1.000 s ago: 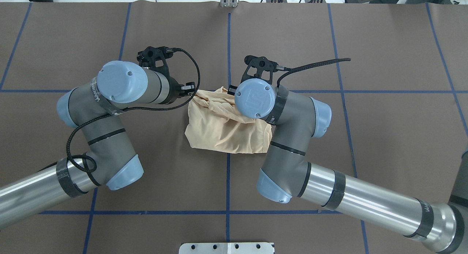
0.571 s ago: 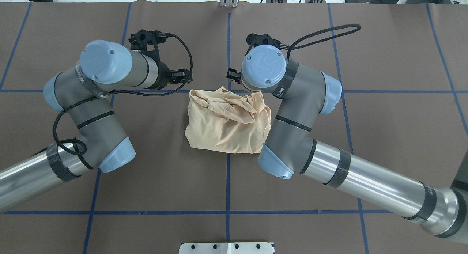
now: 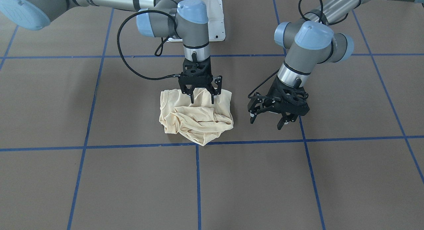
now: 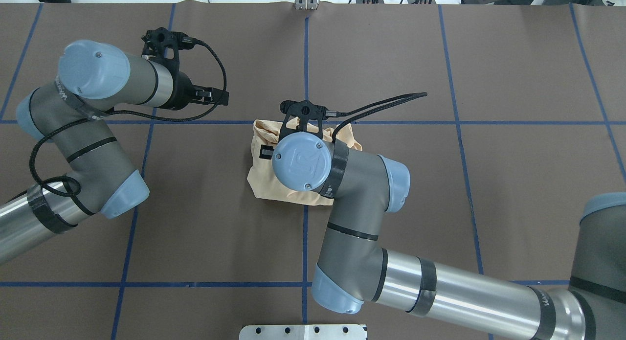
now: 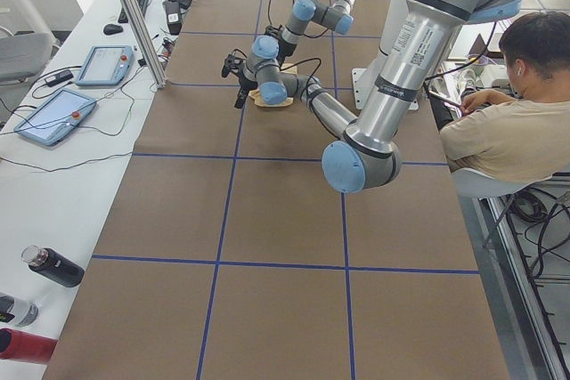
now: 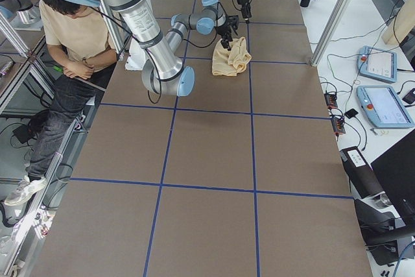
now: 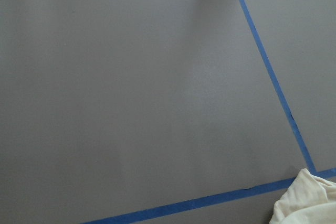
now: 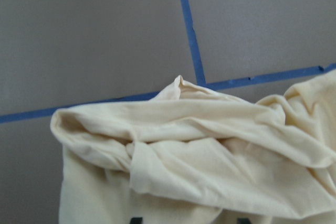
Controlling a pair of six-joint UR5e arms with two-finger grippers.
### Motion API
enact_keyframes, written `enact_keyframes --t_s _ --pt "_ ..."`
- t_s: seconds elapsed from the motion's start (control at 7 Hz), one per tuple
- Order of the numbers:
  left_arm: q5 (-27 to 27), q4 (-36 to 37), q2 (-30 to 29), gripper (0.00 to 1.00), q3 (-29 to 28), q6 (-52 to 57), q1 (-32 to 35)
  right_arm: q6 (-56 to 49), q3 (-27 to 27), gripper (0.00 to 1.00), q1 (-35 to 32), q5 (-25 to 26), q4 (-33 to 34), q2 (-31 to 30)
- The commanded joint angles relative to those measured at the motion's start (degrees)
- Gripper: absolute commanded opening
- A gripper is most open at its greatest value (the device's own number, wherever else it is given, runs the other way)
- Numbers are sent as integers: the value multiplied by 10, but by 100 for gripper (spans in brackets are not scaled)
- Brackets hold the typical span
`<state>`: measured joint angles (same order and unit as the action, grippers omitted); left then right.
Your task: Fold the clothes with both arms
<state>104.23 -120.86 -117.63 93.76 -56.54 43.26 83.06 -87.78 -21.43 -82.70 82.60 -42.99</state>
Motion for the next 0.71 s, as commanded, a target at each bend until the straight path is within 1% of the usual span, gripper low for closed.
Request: enact_keyframes --t_s 0.0,0.14,0.29,0.43,0.57 --pt "0 -2 1 100 1 0 1 2 31 37 19 16 -5 4" --pt "1 -1 2 100 2 0 1 -1 46 25 13 22 -7 12" --pt "1 -1 3 100 5 0 2 -4 65 21 4 45 -10 26" --pt "1 -1 14 100 18 0 2 -4 127 20 -13 48 -37 63" --pt "2 -1 26 100 28 0 2 -10 171 18 -34 48 -65 81"
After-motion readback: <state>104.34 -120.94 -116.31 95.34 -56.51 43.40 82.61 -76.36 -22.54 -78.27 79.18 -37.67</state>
